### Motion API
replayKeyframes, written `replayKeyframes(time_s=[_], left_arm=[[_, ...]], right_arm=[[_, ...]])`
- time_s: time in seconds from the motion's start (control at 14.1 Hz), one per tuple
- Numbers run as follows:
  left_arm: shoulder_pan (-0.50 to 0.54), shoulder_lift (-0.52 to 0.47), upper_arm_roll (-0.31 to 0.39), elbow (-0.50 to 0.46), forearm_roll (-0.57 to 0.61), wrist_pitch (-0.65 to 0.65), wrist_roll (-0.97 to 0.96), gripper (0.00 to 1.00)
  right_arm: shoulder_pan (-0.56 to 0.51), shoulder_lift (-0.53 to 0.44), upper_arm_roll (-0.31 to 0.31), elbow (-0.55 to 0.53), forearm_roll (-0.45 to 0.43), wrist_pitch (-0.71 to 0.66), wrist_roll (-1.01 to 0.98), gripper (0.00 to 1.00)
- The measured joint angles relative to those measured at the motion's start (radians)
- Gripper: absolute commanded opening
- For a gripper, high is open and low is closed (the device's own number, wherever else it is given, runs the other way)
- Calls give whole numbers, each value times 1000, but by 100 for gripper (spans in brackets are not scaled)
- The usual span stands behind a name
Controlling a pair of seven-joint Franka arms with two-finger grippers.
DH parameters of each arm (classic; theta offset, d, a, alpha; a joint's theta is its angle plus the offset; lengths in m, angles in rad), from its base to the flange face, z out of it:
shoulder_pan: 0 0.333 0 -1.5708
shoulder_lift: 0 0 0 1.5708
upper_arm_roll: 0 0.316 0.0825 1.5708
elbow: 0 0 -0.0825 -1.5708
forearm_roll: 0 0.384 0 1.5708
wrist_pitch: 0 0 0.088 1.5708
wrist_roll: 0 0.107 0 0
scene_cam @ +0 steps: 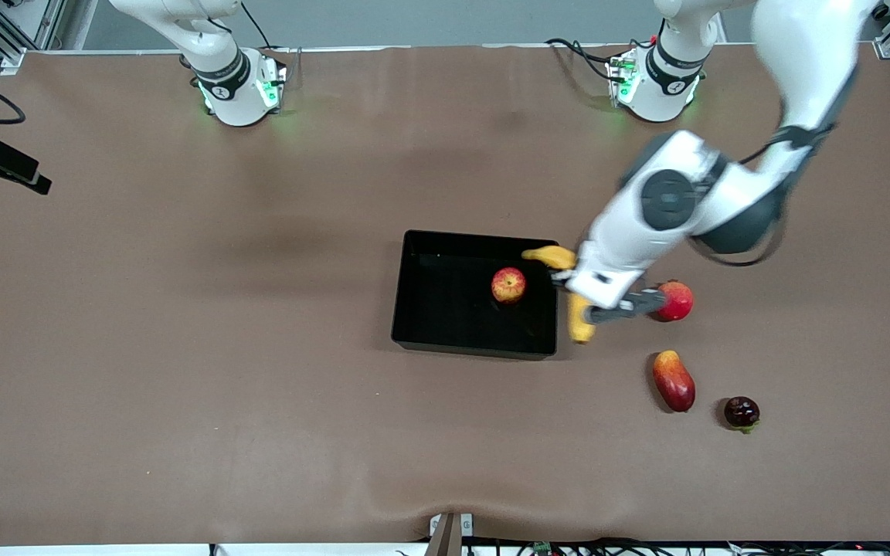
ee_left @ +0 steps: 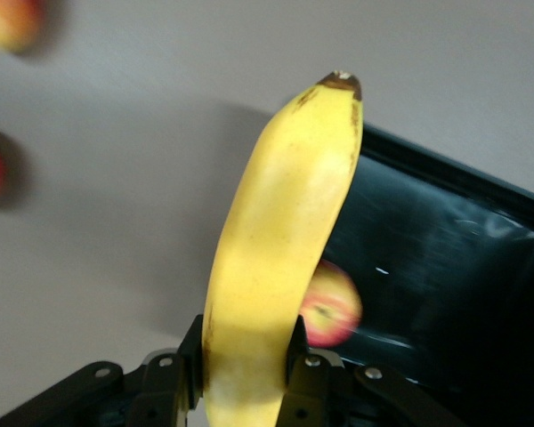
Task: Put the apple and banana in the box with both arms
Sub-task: 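Carry the banana over the box with the left gripper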
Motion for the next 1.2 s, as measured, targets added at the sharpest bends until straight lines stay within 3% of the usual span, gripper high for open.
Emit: replayKeyframes(time_s=[0.5,0.92,1.06,1.2], left_arm=[[-458,186,292,212,0,1,-275,0],[-588,297,384,237,0,131,-284,1],[-642,328,444,238,0,187,-284,100],[-685,340,492,243,0,216,-283,100]], right_arm=[[-1,0,-2,3,-13,0,-6,100],[-1,0,0,3,-14,0,-6,100],[-1,0,0,3,-14,0,-6,100],[-1,0,0,3,-15,0,-6,100]])
